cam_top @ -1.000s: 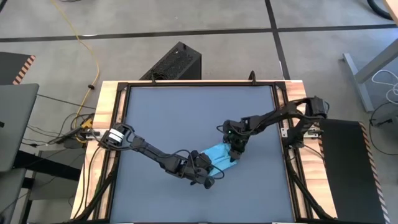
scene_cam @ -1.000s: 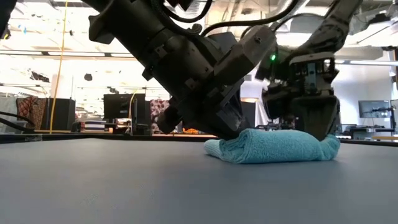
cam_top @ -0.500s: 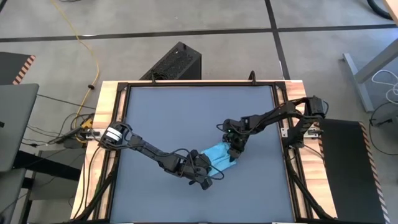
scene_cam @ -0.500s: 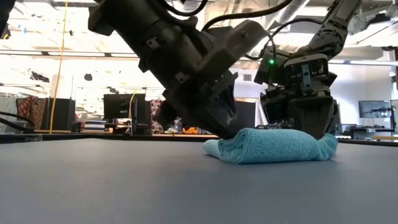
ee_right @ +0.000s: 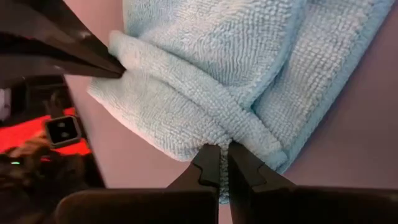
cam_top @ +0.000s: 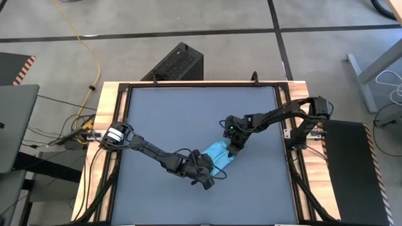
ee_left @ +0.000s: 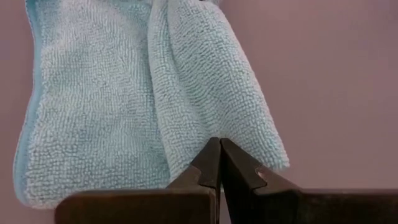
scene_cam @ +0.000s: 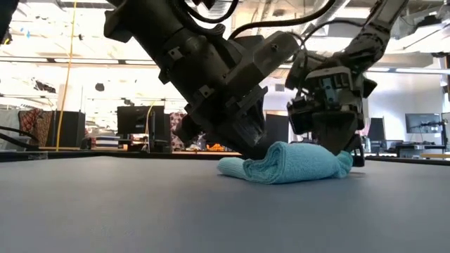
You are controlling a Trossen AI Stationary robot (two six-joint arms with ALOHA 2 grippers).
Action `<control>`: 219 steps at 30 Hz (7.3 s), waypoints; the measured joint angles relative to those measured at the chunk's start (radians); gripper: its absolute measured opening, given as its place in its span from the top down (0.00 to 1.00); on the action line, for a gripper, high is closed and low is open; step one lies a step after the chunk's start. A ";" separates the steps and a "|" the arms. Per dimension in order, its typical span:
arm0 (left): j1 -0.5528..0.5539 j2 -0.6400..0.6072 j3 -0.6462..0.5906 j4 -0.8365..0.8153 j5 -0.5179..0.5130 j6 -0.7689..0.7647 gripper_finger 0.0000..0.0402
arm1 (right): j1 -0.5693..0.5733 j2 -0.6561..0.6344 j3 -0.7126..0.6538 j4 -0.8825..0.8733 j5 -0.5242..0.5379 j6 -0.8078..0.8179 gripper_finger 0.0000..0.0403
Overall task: Roll towel into tight, uniform cylinder
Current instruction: Roll the blue microfiber cloth, then move the blue microfiber cloth to the middle left of the table
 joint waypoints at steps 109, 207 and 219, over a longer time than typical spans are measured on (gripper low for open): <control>-0.011 -0.004 -0.372 0.807 0.151 -0.317 1.00 | 0.617 -0.408 0.000 -0.044 0.643 -0.752 0.66; 0.155 0.139 0.524 -0.453 0.267 0.136 0.24 | 0.795 -0.652 0.138 -0.636 0.948 -0.114 0.68; 0.117 0.256 0.528 -0.506 0.239 -0.117 0.24 | 0.794 -0.652 0.138 -0.636 0.954 -0.125 0.68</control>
